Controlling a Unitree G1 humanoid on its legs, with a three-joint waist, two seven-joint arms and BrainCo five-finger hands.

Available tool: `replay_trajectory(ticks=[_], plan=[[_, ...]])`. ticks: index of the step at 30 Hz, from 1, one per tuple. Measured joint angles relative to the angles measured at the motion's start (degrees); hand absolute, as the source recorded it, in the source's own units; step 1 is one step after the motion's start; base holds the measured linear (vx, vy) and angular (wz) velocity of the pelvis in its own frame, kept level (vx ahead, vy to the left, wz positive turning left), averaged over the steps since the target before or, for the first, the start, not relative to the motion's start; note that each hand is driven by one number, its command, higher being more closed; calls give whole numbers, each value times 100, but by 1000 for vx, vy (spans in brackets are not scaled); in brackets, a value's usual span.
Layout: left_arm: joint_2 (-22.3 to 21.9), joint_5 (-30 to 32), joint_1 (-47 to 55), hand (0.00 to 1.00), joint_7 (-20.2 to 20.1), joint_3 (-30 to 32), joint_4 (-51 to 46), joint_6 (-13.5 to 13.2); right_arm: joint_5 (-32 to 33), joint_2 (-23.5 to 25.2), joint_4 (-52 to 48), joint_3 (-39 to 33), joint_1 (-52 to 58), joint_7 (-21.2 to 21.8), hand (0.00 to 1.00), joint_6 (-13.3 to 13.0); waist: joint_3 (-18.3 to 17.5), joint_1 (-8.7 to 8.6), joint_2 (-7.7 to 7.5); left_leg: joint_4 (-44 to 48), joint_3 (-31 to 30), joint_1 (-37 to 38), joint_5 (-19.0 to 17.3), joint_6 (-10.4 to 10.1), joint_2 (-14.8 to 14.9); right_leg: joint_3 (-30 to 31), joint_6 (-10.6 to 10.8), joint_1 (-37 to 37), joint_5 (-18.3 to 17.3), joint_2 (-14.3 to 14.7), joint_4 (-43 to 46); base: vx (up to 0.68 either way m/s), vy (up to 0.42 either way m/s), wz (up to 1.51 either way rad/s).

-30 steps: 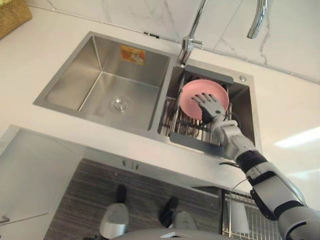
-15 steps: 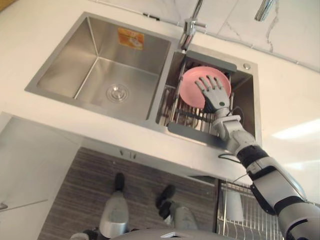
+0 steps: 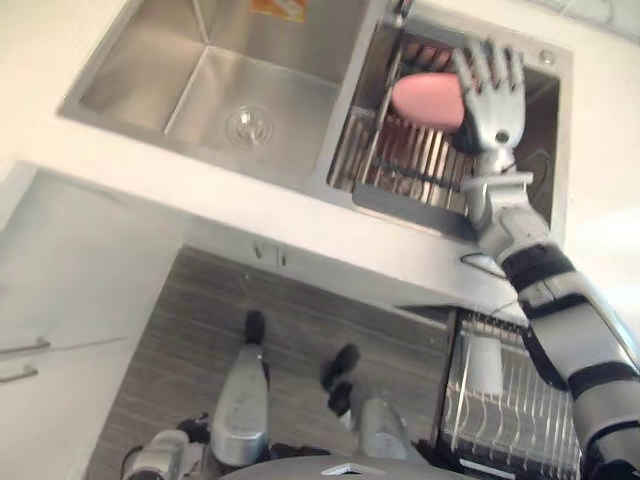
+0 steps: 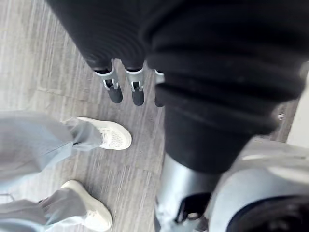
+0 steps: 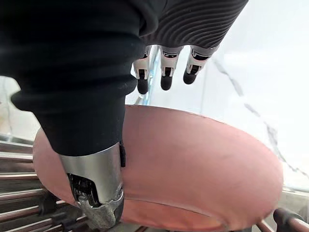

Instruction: Walk over to the sink, pick up the cup, carry it to the dishwasher, place the cup inside the dishwasher, then close the dishwasher door

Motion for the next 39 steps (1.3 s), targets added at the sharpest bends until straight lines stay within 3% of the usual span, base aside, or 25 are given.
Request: replay_trajectory(ticks=[10,11,16,19,26,33,39], plan=[[7,2,38,0,2,3,-53,-31,380,27,108,4,5,87,0,158,-3,66,-5,-325,14,188,278,17,22,-33,-25,37,57,2,71,4,-23,2],[7,2,38,0,1,2,-58,-32,431,53,140,5,5,176,100,150,-3,65,-5,-325,36,214,278,16,23,-31,-25,61,57,4,67,27,-31,-2],[10,1,36,0,0,0,-62,-34,932,127,419,36,-46,1110,100,248,-23,70,-10,-325,63,261,275,17,21,-34,-24,132,63,10,23,0,0,0],[16,1,36,0,0,-4,-65,-39,1263,128,610,75,-54,1259,100,222,-24,73,-11,-326,8,317,265,12,19,-101,-24,234,69,15,-17,-4,-22,6],[24,1,45,0,2,-18,-61,-44,1428,128,760,79,-56,1172,100,57,-185,110,-16,-328,-30,238,237,-27,36,-115,-11,242,143,91,-204,-3,-18,1],[23,7,54,0,31,-15,-67,-54,1213,130,697,78,-56,1059,100,-329,-209,113,-21,-329,-16,329,242,-22,35,-117,-23,440,299,154,-471,7,-23,0],[22,24,121,0,125,6,-77,-35,976,135,-353,46,-54,702,100,-765,-382,62,-58,-332,111,507,211,-26,82,-65,-34,702,437,273,-820,31,-33,-9]])
